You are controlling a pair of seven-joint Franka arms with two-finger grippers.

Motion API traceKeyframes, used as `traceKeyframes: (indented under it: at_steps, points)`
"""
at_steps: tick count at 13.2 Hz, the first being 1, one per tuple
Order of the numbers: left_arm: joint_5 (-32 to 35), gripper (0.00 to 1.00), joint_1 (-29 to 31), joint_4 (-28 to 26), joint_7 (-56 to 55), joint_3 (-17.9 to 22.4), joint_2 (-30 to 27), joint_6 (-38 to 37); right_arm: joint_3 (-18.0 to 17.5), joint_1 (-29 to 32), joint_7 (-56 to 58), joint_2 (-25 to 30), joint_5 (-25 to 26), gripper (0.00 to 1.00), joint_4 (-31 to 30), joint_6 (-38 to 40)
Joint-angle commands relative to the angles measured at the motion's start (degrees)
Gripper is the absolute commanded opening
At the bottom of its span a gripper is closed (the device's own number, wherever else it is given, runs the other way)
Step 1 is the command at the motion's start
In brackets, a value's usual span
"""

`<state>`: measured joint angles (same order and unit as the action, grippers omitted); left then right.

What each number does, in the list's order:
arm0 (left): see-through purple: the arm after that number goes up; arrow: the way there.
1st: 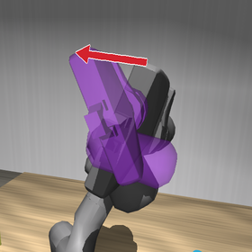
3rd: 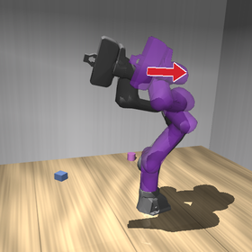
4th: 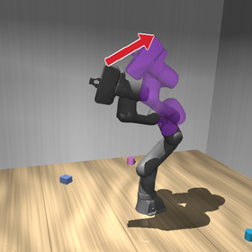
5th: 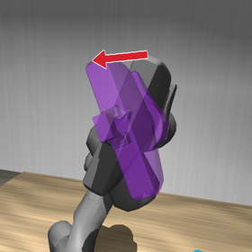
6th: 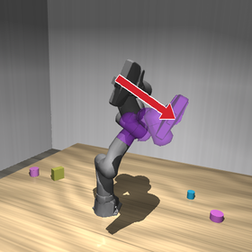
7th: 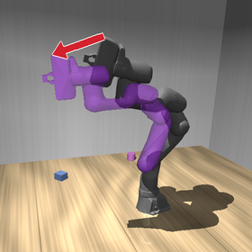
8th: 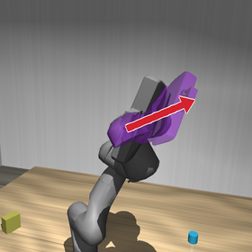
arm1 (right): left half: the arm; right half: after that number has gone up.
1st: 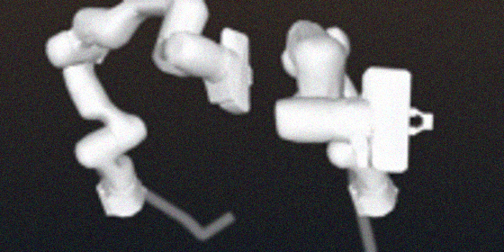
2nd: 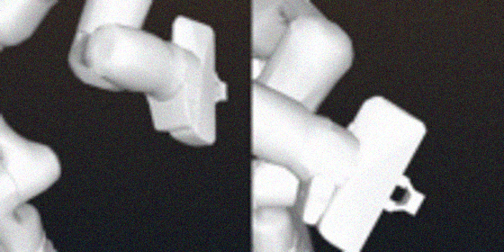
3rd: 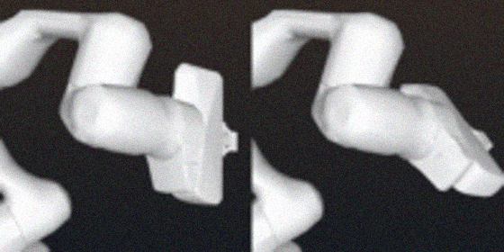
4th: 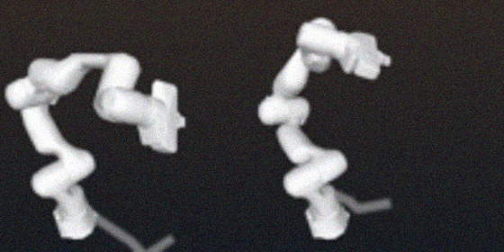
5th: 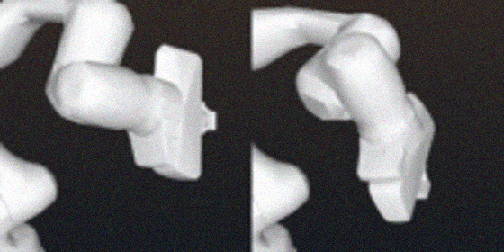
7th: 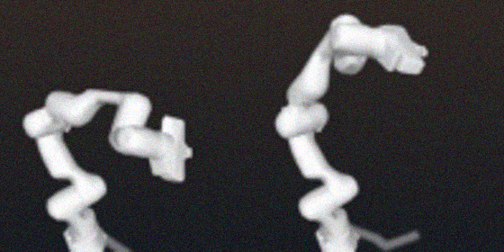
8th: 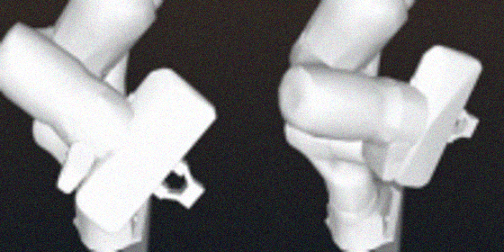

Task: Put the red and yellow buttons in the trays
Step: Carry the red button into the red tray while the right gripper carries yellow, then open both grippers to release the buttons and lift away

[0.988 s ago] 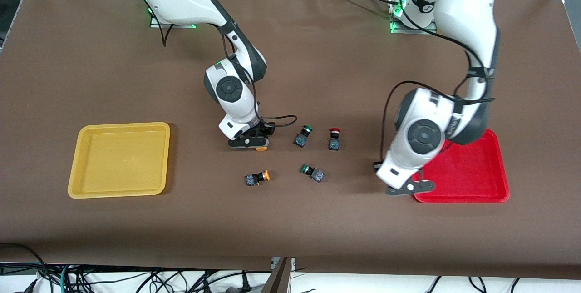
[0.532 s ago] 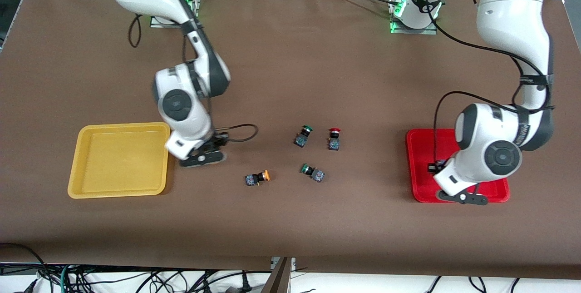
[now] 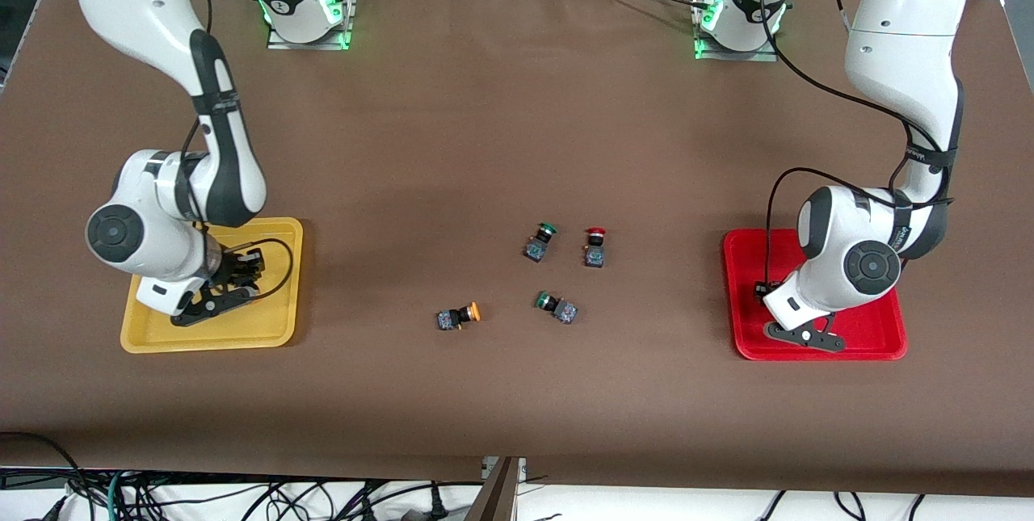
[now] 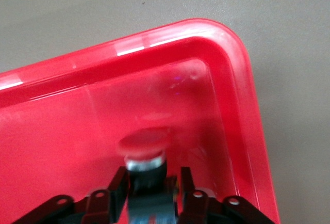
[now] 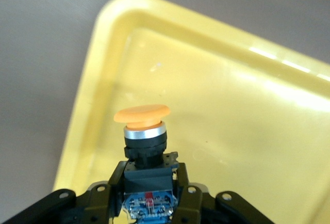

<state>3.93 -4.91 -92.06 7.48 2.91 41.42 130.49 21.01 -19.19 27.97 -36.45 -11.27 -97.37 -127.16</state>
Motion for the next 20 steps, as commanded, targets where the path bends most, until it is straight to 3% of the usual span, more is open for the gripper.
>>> traceKeyframes:
  at_steps: [1,2,3,7,12,14,17,20]
  points:
    - [0.2,1.0,0.0,-1.2,1.3,-0.1,-3.2,-0.3,-0.6,0.1,1.3,-1.0,-2.3,0.35,-0.2,-1.5]
    - [0.2,1.0,-0.2,-1.0,1.0,-0.3,-4.8,-1.1,-0.7,-0.1,0.6,-0.8,-2.5,0.84,0.2,-1.1]
    - [0.2,1.0,-0.7,-0.8,0.6,-0.7,-6.4,-3.7,-0.7,-0.5,0.5,-0.6,-3.6,0.94,1.1,-0.6]
    - [-0.2,1.0,-0.7,-0.4,-8.1,-9.1,-10.7,-12.3,-0.9,-1.2,-3.9,-0.1,-3.9,0.96,9.1,8.8]
    - [0.5,1.0,-2.6,-0.4,-31.4,-20.2,-9.5,-11.0,-1.0,-8.8,-11.5,-1.0,-3.8,0.96,15.5,9.1]
    - [0.3,1.0,-6.4,-0.5,-37.0,-20.2,-7.3,-6.9,-3.0,-9.1,-11.2,-2.7,-3.8,0.96,19.7,9.6]
    - [1.1,1.0,-10.7,-1.1,-44.2,-19.5,-3.4,-0.1,-5.3,-9.1,-10.7,-4.2,-3.8,0.96,21.0,8.9]
    - [7.6,1.0,-12.5,-1.0,-47.0,-19.2,-0.9,0.7,-8.2,-9.2,-9.5,-5.0,-3.6,0.97,20.9,8.7]
